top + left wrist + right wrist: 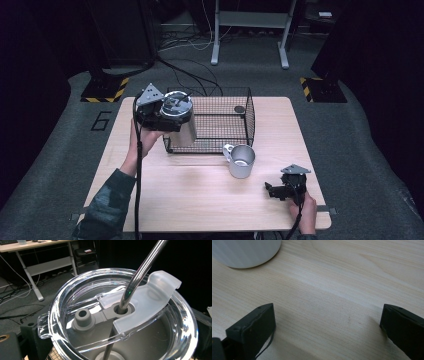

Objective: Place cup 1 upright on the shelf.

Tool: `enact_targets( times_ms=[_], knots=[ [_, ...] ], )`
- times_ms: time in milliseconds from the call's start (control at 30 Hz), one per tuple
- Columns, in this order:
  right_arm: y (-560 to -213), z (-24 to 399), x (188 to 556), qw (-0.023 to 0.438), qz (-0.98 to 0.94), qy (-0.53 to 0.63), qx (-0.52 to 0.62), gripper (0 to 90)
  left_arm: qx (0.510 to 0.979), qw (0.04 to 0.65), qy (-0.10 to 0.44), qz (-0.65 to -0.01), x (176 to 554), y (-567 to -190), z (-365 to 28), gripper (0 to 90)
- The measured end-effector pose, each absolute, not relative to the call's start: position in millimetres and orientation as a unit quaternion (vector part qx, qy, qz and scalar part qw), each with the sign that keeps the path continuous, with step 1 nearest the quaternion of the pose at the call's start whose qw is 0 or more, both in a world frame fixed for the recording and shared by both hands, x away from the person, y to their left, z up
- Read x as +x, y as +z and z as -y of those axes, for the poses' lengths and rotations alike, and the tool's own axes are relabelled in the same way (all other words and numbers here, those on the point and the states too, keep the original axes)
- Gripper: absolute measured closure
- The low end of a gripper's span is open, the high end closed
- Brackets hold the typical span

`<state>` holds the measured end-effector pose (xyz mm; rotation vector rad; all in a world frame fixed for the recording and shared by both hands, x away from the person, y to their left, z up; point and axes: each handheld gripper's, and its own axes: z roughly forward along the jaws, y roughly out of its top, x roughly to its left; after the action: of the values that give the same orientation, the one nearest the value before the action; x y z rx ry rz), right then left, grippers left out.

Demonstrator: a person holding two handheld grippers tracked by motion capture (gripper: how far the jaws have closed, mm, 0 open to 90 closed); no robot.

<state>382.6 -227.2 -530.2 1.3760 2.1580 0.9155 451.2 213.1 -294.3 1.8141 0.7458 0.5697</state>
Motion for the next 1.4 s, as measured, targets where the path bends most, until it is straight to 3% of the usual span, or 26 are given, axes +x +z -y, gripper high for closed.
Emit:
enact_targets(
  times_ms=[1400],
  knots=[
    [-530.2, 227.3, 382.5, 0.21, -0.776, 0.329, 0.495, 0.0, 0.754, 0.496, 0.255, -0.346, 512.1, -311.6, -191.2, 4.1]
  ],
)
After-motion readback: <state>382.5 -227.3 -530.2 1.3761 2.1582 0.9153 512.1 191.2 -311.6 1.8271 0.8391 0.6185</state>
